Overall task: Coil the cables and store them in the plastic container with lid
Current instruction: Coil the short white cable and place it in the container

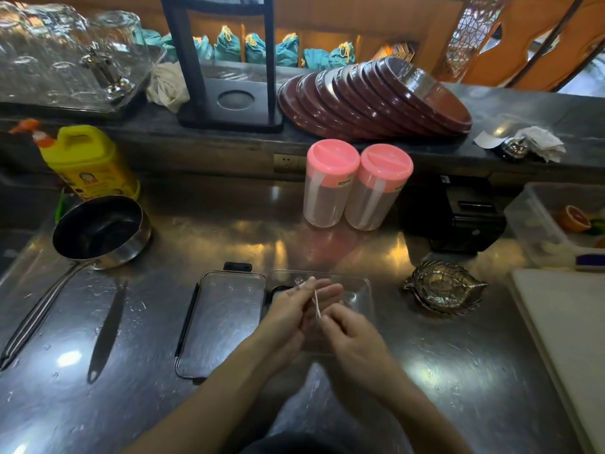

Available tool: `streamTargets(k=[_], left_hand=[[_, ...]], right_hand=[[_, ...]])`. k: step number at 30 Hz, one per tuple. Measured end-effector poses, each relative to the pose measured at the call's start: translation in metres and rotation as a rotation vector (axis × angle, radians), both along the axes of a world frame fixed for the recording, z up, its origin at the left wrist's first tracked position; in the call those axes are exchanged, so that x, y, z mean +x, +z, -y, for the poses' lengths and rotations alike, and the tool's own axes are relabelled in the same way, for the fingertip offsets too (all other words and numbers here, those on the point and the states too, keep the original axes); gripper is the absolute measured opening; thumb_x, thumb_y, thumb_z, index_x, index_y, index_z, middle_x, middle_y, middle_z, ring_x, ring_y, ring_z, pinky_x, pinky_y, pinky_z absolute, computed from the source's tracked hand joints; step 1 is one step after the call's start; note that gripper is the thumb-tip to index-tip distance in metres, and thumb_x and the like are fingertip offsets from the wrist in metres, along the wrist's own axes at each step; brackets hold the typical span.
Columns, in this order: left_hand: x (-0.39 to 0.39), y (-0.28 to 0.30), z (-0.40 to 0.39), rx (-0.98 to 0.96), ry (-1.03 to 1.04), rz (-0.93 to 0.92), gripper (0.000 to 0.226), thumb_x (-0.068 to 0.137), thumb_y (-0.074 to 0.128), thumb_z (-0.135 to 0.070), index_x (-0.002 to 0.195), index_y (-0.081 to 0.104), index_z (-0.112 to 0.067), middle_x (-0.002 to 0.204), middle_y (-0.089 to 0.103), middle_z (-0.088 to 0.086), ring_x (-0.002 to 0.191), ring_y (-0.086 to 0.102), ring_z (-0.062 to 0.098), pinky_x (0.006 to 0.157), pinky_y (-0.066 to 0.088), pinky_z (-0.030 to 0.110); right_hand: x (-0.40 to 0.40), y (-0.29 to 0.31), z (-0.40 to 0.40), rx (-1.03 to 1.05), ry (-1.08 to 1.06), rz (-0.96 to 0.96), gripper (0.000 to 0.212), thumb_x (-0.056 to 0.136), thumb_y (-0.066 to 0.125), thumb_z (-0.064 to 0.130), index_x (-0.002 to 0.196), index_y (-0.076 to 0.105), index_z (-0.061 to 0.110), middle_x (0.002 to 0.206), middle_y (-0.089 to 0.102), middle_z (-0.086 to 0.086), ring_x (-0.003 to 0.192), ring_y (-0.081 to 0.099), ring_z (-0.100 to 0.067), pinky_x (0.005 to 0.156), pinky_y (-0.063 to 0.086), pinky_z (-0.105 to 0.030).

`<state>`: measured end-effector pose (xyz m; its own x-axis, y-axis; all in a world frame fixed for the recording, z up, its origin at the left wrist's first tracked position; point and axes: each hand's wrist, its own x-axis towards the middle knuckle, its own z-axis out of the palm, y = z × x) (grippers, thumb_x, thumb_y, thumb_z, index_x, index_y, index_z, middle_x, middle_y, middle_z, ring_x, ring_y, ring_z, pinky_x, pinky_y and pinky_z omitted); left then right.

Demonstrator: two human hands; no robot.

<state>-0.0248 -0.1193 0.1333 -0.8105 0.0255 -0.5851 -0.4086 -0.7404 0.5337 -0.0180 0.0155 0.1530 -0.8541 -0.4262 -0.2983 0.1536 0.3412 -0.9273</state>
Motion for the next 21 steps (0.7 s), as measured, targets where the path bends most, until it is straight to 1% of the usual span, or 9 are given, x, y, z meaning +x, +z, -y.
streamTargets(k=[3,5,7,9,11,13,15,18,21], left_hand=[[-0.007,0.004,0.004,0.053,0.063,-0.048,0.032,0.106,0.047,-0.016,0.117,0.063,0.009,0.108,0.074,0.025,0.099,0.075,0.031,0.08,0.064,0.035],[-0.009,0.005,0.004,0.072,0.052,-0.05,0.028,0.105,0.047,-0.015,0.112,0.066,0.005,0.083,0.074,0.012,0.069,0.073,0.018,0.062,0.061,0.025],[-0.007,0.002,0.002,0.117,0.024,-0.048,0.023,0.104,0.047,-0.017,0.103,0.064,-0.001,0.063,0.055,-0.002,0.047,0.05,0.008,0.046,0.044,0.019],[-0.005,-0.002,0.001,0.187,0.016,-0.066,0.021,0.102,0.048,-0.02,0.091,0.06,-0.006,0.054,0.039,-0.005,0.04,0.034,0.006,0.04,0.029,0.02],[-0.003,-0.003,0.0,0.291,0.005,-0.106,0.025,0.1,0.047,-0.021,0.08,0.055,-0.01,0.049,0.031,-0.007,0.037,0.028,0.007,0.041,0.021,0.021],[0.0,0.0,-0.003,0.366,-0.003,-0.148,0.028,0.099,0.045,-0.021,0.071,0.048,-0.013,0.049,0.024,-0.006,0.038,0.026,0.009,0.045,0.019,0.024],[0.002,0.003,-0.006,0.361,-0.005,-0.173,0.03,0.096,0.044,-0.02,0.066,0.042,-0.014,0.051,0.017,-0.004,0.043,0.026,0.012,0.051,0.022,0.027],[0.007,0.008,-0.011,0.309,-0.013,-0.192,0.031,0.094,0.045,-0.02,0.064,0.039,-0.014,0.054,0.013,-0.001,0.047,0.026,0.014,0.055,0.028,0.028],[0.012,0.009,-0.012,0.243,0.008,-0.182,0.029,0.094,0.048,-0.02,0.066,0.043,-0.013,0.054,0.021,0.0,0.053,0.032,0.016,0.063,0.035,0.029]], right_hand=[[0.012,-0.022,-0.006,-0.032,-0.014,0.052,0.03,0.103,0.057,0.012,0.074,0.063,0.012,0.06,0.049,0.007,0.052,0.041,-0.005,0.049,0.033,-0.023],[0.015,-0.031,-0.013,-0.13,-0.069,0.259,0.032,0.103,0.059,0.018,0.072,0.067,0.019,0.058,0.047,0.001,0.043,0.037,-0.011,0.041,0.026,-0.028],[0.017,-0.038,-0.02,-0.229,-0.13,0.435,0.022,0.095,0.068,0.029,0.076,0.07,0.018,0.058,0.048,-0.005,0.039,0.037,-0.016,0.043,0.019,-0.033],[0.016,-0.041,-0.024,-0.297,-0.204,0.514,0.026,0.082,0.083,0.033,0.082,0.07,0.01,0.058,0.049,-0.009,0.039,0.041,-0.017,0.045,0.014,-0.037],[0.012,-0.041,-0.025,-0.434,-0.309,0.589,0.033,0.074,0.086,0.027,0.085,0.067,0.004,0.058,0.05,-0.008,0.04,0.043,-0.015,0.044,0.019,-0.034],[0.009,-0.041,-0.024,-0.577,-0.43,0.706,0.024,0.076,0.082,0.018,0.086,0.064,0.005,0.061,0.053,-0.004,0.043,0.045,-0.011,0.038,0.036,-0.026],[0.008,-0.041,-0.019,-0.672,-0.54,0.812,0.014,0.081,0.075,0.019,0.086,0.066,0.01,0.062,0.055,0.001,0.043,0.048,-0.006,0.039,0.044,-0.019],[0.007,-0.043,-0.014,-0.743,-0.592,0.836,0.011,0.086,0.071,0.021,0.091,0.066,0.012,0.069,0.058,0.001,0.046,0.049,-0.004,0.038,0.043,-0.017],[0.003,-0.04,-0.011,-0.829,-0.566,0.861,0.017,0.093,0.064,0.026,0.101,0.065,0.011,0.08,0.059,0.0,0.048,0.048,-0.003,0.036,0.039,-0.015]])
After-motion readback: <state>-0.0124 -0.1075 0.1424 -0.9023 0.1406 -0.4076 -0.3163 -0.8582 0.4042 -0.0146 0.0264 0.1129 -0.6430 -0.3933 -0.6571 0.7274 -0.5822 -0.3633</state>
